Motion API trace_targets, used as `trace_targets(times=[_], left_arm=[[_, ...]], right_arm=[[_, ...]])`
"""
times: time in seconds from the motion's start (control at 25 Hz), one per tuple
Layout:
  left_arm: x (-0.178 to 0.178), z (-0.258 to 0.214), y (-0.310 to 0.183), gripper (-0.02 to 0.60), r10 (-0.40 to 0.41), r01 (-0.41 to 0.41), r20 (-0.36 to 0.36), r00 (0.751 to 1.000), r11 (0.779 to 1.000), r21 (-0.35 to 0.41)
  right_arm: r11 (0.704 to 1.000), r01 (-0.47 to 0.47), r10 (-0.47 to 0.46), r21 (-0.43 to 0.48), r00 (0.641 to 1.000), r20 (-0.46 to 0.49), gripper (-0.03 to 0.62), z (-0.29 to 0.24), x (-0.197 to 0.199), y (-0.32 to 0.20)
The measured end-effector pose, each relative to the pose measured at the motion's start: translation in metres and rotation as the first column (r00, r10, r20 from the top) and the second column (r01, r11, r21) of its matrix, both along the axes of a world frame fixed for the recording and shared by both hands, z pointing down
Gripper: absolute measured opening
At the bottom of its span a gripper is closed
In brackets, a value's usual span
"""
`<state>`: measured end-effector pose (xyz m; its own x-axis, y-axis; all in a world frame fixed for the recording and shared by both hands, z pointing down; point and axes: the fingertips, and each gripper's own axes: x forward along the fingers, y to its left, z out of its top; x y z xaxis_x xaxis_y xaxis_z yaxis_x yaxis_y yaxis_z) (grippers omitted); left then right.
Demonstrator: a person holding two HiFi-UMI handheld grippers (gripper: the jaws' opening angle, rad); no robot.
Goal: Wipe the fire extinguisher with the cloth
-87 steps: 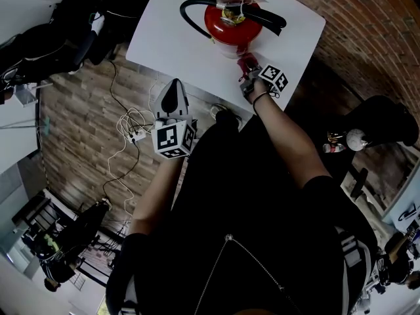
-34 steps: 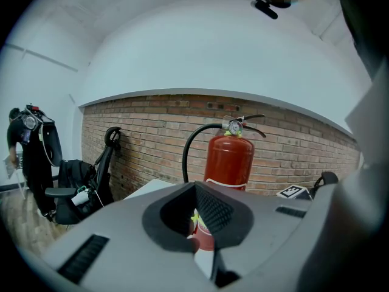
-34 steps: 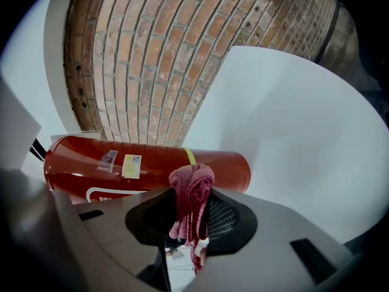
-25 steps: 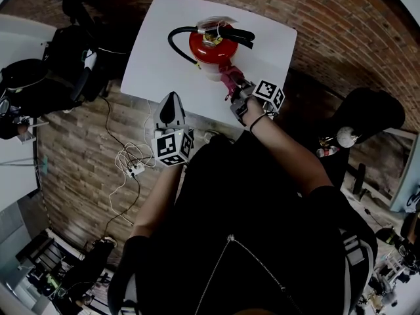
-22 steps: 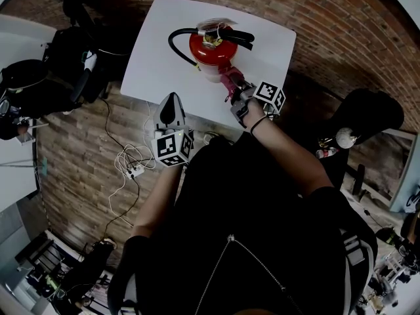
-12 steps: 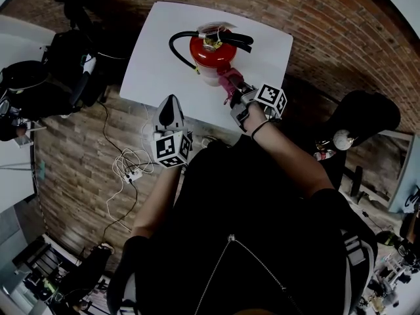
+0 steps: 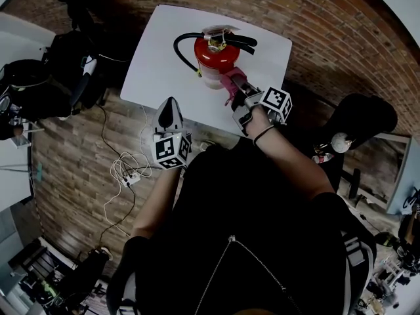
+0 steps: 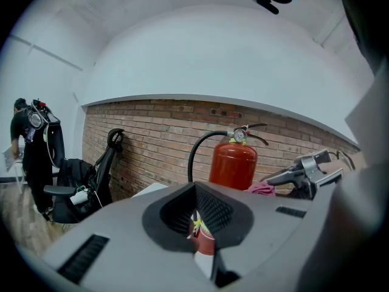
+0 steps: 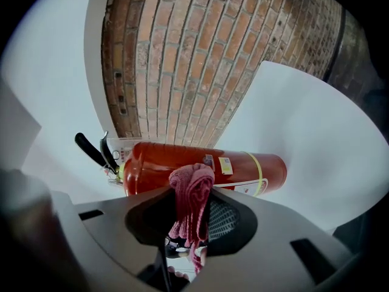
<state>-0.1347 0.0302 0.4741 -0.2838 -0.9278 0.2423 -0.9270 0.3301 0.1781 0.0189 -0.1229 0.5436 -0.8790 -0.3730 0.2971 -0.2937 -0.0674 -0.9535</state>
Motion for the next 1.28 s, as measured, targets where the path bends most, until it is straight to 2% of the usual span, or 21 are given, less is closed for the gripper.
trace_targets(times=[0.28,0.64,0.8,1.0,1.16,1.28], left_arm=[[-0.007,-0.005,0.007,0.008,0.002,-0.002,-0.002,1.000,1.000,0.019],[-0.005,-0.008,0.008,0.008,0.039,-0.039,-0.005,0.999,0.998,0.038],[0.001,-0.019,0.008,0.008,0.018,-0.019,0.012,1.000,0.998,0.057],[0.009,-0.027,0.006,0.008,-0.047,0.046,0.029,0.998,0.997,0.054],[0.026,-0.040,0.003,0.008,-0.084,0.081,0.050,0.995,0.995,0.057],[0.036,-0.049,0.003,0.008,-0.109,0.105,0.070,0.992,0.993,0.062]], right_arm=[[0.999,-0.036,0.035,0.030,0.999,0.032,0.124,-0.032,0.000,0.002],[0.993,-0.072,0.060,0.094,0.991,0.118,0.124,-0.075,-0.002,0.007],[0.991,-0.032,0.011,0.129,0.987,0.161,0.124,-0.092,-0.001,0.012],[0.982,0.059,-0.095,0.179,0.975,0.202,0.124,-0.108,0.002,0.017],[0.967,0.138,-0.174,0.215,0.972,0.160,0.124,-0.104,0.012,0.016],[0.965,0.176,-0.206,0.197,0.967,0.149,0.124,-0.092,0.019,0.016]])
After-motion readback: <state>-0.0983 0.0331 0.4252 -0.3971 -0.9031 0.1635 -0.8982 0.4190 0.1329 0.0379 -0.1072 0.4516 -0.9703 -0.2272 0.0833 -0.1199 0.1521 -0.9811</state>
